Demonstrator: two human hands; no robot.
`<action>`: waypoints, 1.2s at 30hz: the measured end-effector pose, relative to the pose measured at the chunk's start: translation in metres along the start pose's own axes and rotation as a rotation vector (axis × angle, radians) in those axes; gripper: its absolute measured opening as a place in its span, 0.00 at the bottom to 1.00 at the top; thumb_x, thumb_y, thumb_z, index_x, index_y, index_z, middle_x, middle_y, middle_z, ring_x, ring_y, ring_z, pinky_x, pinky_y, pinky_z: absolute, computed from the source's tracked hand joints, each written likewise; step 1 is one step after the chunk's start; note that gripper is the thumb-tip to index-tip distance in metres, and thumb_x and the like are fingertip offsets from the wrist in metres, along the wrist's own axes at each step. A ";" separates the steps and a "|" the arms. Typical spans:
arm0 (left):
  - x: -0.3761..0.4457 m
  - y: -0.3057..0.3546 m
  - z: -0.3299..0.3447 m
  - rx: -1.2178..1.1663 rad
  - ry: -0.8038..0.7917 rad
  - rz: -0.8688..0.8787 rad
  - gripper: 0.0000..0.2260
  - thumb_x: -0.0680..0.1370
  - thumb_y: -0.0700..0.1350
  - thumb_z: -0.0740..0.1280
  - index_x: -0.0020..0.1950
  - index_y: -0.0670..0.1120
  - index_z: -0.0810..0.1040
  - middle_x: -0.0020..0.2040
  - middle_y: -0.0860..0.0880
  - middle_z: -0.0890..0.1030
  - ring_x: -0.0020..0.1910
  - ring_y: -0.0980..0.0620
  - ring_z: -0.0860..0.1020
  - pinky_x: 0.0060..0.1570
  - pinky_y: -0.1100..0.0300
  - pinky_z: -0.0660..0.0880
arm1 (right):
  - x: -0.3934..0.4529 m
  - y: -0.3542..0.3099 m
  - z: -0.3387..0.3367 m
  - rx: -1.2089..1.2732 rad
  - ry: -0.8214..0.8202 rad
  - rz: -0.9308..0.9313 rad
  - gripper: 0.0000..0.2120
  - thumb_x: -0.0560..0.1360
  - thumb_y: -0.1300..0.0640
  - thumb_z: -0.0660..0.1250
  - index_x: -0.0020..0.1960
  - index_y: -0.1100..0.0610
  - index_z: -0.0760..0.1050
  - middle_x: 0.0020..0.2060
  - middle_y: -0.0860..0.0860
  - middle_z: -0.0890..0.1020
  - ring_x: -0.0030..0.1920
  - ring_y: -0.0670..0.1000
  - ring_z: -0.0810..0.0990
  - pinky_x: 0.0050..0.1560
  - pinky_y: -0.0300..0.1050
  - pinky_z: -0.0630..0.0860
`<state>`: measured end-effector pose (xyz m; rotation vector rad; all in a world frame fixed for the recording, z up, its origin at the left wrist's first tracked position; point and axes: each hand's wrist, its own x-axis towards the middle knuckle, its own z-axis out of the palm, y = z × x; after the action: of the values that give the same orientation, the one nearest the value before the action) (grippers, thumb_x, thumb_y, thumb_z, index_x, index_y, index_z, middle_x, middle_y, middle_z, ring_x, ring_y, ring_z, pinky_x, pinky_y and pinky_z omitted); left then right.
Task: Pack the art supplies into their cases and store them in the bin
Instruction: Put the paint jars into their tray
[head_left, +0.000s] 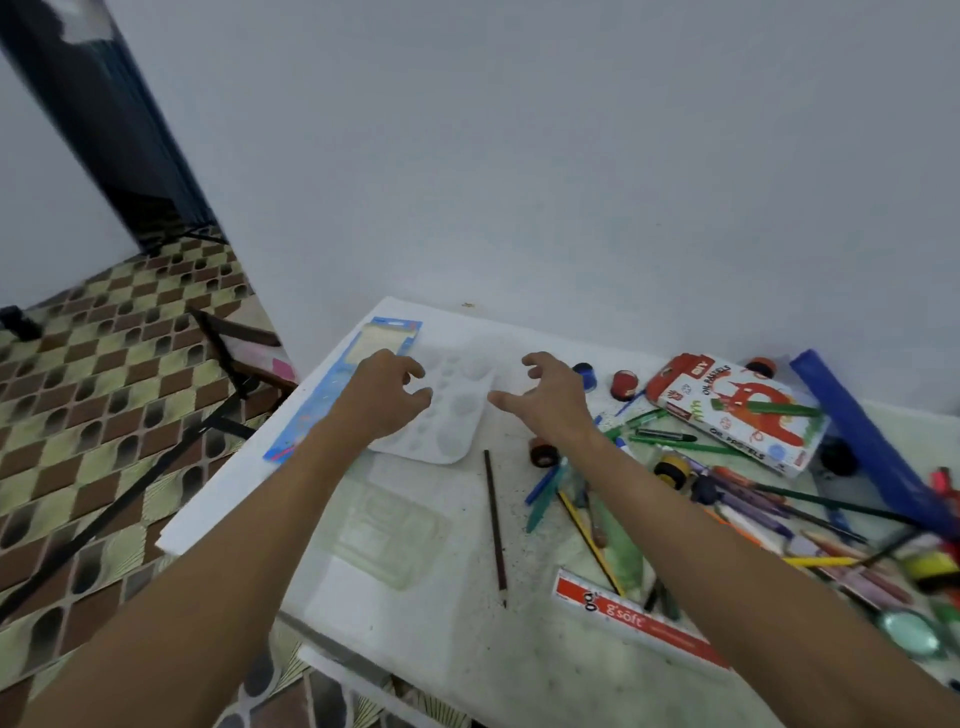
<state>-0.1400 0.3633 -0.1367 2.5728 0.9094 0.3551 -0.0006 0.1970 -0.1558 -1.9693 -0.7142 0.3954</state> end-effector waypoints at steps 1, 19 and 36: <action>0.004 0.013 0.005 -0.016 -0.016 0.029 0.14 0.74 0.50 0.71 0.57 0.46 0.80 0.49 0.49 0.76 0.45 0.53 0.72 0.47 0.64 0.65 | -0.004 0.002 -0.014 -0.008 0.022 -0.008 0.32 0.67 0.50 0.77 0.66 0.58 0.70 0.58 0.54 0.75 0.55 0.52 0.76 0.53 0.43 0.73; 0.052 0.269 0.150 0.047 -0.608 0.360 0.46 0.60 0.73 0.67 0.74 0.54 0.61 0.64 0.46 0.73 0.61 0.44 0.75 0.61 0.46 0.73 | -0.088 0.122 -0.279 -0.481 0.345 0.376 0.37 0.65 0.43 0.76 0.67 0.59 0.71 0.63 0.56 0.76 0.61 0.57 0.74 0.59 0.52 0.73; 0.052 0.288 0.131 -0.440 -0.292 0.097 0.05 0.75 0.44 0.71 0.49 0.44 0.81 0.49 0.45 0.83 0.47 0.47 0.82 0.50 0.52 0.79 | -0.095 0.122 -0.284 -0.344 0.511 0.140 0.06 0.74 0.61 0.64 0.47 0.57 0.80 0.36 0.51 0.78 0.35 0.50 0.74 0.31 0.28 0.64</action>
<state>0.1034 0.1546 -0.1222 2.1887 0.5323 0.1735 0.1196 -0.1022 -0.1290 -2.3217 -0.3283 -0.1658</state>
